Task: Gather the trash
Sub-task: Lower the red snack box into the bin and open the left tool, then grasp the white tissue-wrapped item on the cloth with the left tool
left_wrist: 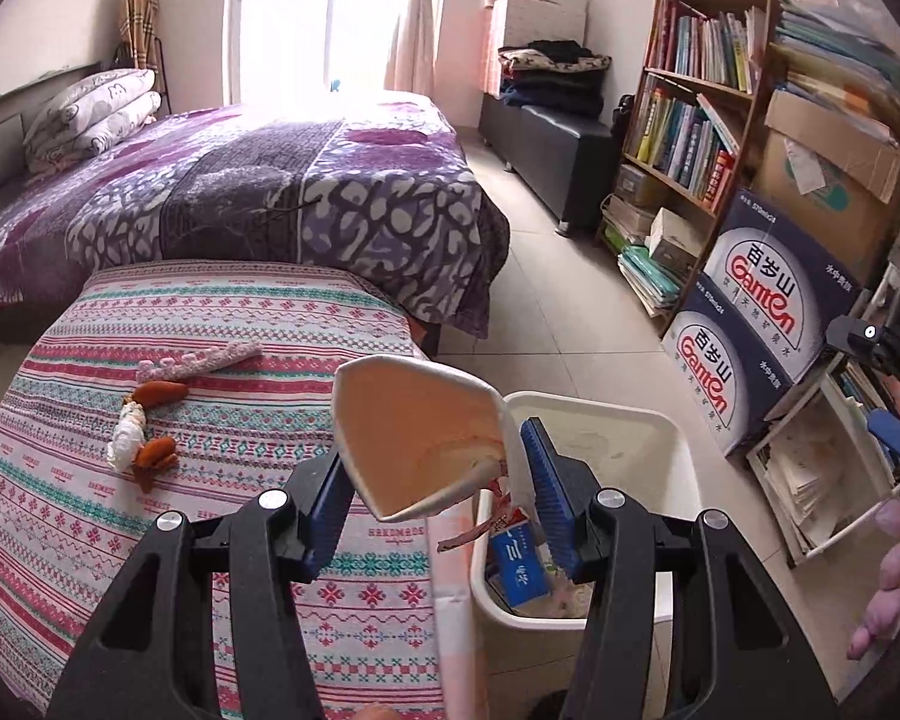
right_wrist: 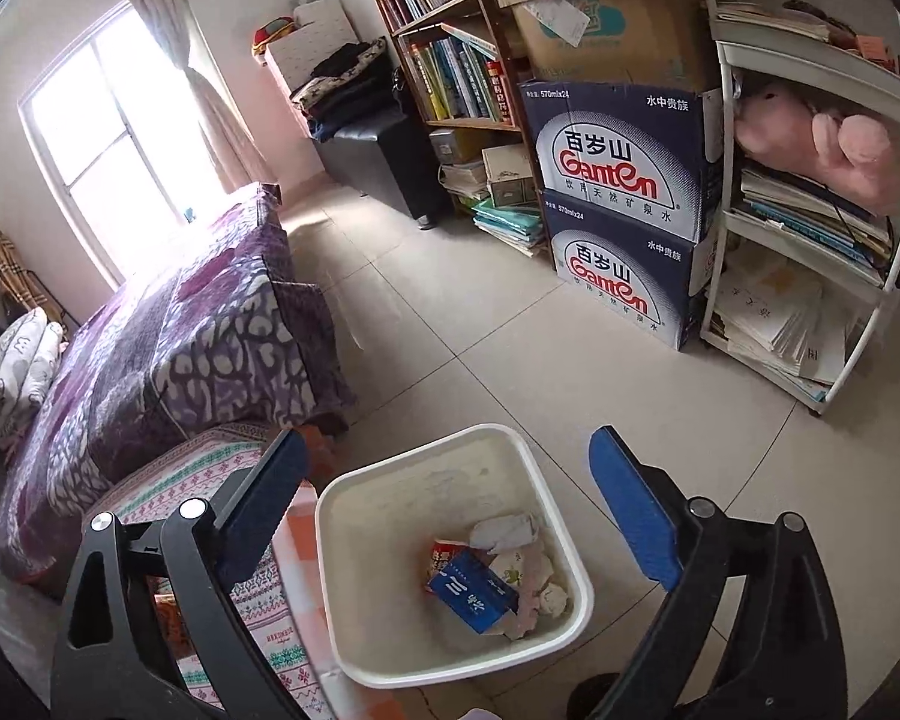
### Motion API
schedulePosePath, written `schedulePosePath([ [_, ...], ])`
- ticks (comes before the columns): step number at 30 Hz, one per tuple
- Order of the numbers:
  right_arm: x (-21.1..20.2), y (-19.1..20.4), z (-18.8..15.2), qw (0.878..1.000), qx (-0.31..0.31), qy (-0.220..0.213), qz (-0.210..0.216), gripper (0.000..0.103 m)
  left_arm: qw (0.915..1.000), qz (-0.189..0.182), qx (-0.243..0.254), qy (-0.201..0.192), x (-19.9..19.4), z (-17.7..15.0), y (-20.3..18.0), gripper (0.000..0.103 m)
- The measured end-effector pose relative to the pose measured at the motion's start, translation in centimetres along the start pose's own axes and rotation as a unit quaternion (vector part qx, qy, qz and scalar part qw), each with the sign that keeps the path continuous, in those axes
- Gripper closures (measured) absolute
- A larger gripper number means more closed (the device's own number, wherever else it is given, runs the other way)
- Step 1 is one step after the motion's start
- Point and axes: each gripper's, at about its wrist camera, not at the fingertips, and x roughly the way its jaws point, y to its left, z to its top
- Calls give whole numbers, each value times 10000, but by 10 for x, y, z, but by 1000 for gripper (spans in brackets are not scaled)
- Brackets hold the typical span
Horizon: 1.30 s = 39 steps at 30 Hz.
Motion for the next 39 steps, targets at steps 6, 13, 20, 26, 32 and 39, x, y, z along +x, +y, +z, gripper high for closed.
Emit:
schedulePosePath([
  [6,-8,-17,11,9992,355,-167,45,12,9983,-479,62,325,13,5,-35,49],
  [13,-14,-35,21,9967,747,-310,43,12,9904,-1151,239,722,32,20,-72,48],
  [20,-19,-36,25,9956,782,-516,-8,11,9839,-1598,87,793,36,28,-74,25],
  [26,-13,-19,19,9976,564,-396,-20,8,9932,-981,173,604,33,28,-44,24],
  [32,-4,17,4,9996,4,-260,-100,7,9973,-449,209,542,34,25,-3,22],
  [39,13,65,-23,9974,-710,140,-49,7,9971,450,110,597,43,17,62,19],
])
